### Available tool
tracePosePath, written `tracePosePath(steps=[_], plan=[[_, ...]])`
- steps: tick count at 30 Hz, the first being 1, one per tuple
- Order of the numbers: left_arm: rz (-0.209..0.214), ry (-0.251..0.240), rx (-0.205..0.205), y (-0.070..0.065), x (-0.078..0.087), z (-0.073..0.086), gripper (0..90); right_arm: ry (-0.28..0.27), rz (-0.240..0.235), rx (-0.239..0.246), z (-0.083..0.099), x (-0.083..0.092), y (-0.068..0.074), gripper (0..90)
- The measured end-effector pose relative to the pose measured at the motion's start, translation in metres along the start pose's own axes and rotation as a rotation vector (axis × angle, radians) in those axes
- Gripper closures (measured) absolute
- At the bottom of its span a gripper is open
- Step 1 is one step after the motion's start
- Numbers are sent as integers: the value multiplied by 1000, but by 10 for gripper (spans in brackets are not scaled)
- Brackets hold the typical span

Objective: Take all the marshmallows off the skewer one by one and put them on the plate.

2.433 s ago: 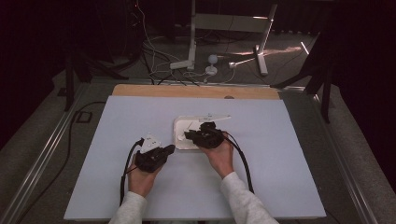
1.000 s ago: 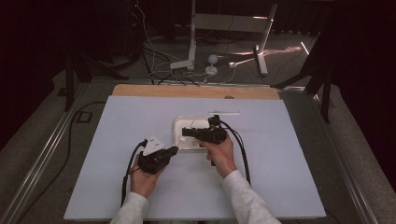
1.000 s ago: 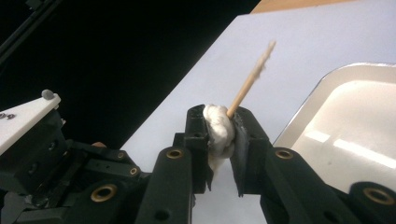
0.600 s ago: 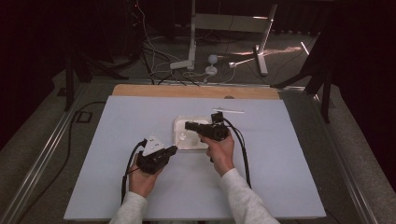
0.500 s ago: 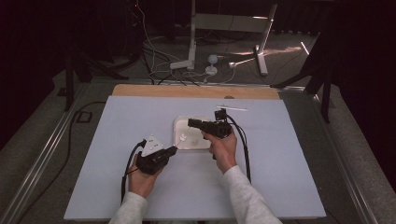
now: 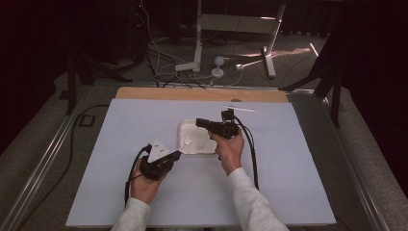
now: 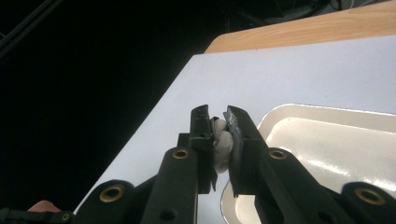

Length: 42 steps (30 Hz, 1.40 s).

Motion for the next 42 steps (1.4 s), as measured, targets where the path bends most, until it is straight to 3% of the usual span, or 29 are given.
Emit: tracePosePath(steps=[1, 2, 3, 4, 5, 7, 11, 20, 35, 42], plan=[[-14, 58, -40, 0, -1, 6, 900, -31, 31, 3, -2, 2, 0, 834], [-24, 82, -43, 1, 0, 12, 900, -90, 113, 1, -9, 11, -7, 836], [-16, 72, 12, 8, 2, 20, 900, -131, 104, -42, -17, 21, -15, 836], [-6, 59, 43, 14, 4, 20, 900, -129, 77, -81, -29, 34, -27, 832], [-8, 39, 59, 16, 5, 16, 900, -86, 77, -50, -35, 40, -29, 829], [-11, 16, 61, 15, 4, 9, 900, -52, 93, 25, -37, 48, -25, 824], [-13, 27, 34, 9, -1, 8, 900, -9, 41, 25, -30, 40, -25, 810], [19, 27, -5, -3, -9, 2, 900, 35, 7, 18, -14, 21, -21, 792], [10, 28, 2, -5, -12, -1, 900, 67, -54, -36, -1, 6, -18, 764], [-7, 42, 25, 0, -13, 2, 900, 85, -45, -43, 5, 2, -20, 702]])
Point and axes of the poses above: each handheld gripper's, and its own axes: x roughly backward along the jaws, z roughly out of its underside, y roughly to its left, the point moved 3 cm from there along -x, roughly forward along the jaws, and after that the axes turned 1 degree about y, right-handed, at the moved point
